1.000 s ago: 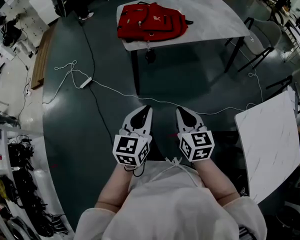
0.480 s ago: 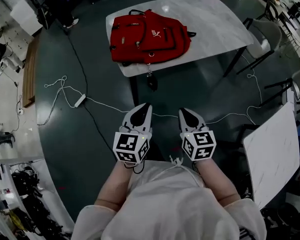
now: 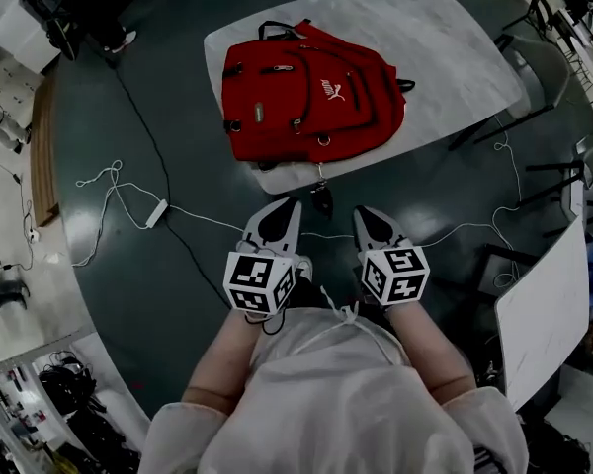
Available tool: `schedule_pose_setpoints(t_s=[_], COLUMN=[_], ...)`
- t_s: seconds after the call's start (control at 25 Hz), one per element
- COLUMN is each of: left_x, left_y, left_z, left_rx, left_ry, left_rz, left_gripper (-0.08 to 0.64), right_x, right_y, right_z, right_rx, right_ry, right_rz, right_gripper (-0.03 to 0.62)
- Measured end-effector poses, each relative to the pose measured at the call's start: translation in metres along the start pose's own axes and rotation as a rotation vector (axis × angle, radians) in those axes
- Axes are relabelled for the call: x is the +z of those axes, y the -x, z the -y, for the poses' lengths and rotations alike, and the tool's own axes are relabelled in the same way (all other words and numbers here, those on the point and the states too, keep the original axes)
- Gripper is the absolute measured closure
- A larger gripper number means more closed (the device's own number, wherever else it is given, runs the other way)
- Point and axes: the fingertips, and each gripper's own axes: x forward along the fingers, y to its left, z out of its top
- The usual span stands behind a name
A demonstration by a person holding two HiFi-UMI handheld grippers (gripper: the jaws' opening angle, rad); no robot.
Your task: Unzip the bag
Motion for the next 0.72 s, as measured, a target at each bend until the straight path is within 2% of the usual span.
schedule_pose_setpoints(t_s=[0.16, 0.28, 0.52, 0.72], left_x=[-0.008, -0.021, -0.048, -0.058], left_y=[-0.015, -0.026, -0.055, -0.082], left_z=[-0.029, -0.044, -0.074, -0.090], left_rx=[-0.012, -0.012, 0.047, 0.083], left_ry=[0.043, 0.097, 0.188, 0.197], left_rz=[-0.035, -0.054, -0.109, -0.147], left_gripper=[0.534, 0.534, 0.534, 0.534], right_x=[-0.006, -0.012, -0.018, -0.030], right_y=[-0.036, -0.056, -0.098, -0.132], right_z=[-0.003, -0.001, 0.005, 0.012], right_rx=[0.004, 0.013, 0.048, 0.098], right_ry=[-0.042, -0.032, -0.020, 0.012], right_rz=[-0.071, -0.117, -0.178, -0.292], right_gripper=[0.565, 0.563, 0.563, 0.563])
